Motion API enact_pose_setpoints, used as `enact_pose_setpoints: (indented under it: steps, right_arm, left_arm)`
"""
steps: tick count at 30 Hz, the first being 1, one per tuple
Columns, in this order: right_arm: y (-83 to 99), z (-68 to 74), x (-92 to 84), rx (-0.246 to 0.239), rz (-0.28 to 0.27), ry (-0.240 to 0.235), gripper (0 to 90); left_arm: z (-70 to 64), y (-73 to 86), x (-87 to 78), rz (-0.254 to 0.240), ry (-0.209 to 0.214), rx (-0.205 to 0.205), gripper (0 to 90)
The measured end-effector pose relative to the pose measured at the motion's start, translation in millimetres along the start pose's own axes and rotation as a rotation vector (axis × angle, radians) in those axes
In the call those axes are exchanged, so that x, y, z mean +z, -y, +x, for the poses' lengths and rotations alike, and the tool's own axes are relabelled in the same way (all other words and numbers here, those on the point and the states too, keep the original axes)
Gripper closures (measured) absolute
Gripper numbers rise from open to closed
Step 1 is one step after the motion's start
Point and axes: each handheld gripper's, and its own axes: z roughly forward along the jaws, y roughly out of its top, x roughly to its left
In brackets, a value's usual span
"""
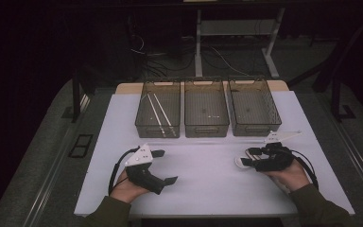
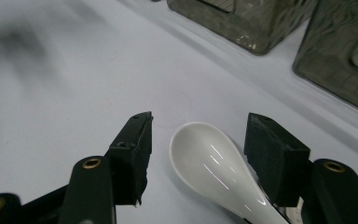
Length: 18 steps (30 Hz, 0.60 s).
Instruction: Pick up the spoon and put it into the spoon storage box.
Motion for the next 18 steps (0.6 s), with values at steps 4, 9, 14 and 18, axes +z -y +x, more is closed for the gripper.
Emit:
enact_pose_setpoints:
  steps: [4,9,14,18]
  right_arm:
    - [-1.0,2.6,6.7,-0.005,0.018,0.005,41.0]
    - [-2.1,2.6,11.0,-0.009,0.033,0.016,41.4]
    - [-1.7,1.0,14.8,-0.019,0.052,0.029,42.1]
    - [-1.4,-0.7,16.8,-0.03,0.064,0.044,42.9]
  left_arm:
    - [0.3,0.0,0.3,0.002,0.001,0.0,0.0]
    - [0.1,0.0,0.3,0.003,0.002,0.001,0.0]
    - [0.3,0.0,0.3,0.007,0.002,0.004,0.0]
    - [0.4,0.0,0.2,0.006,0.002,0.004,0.0]
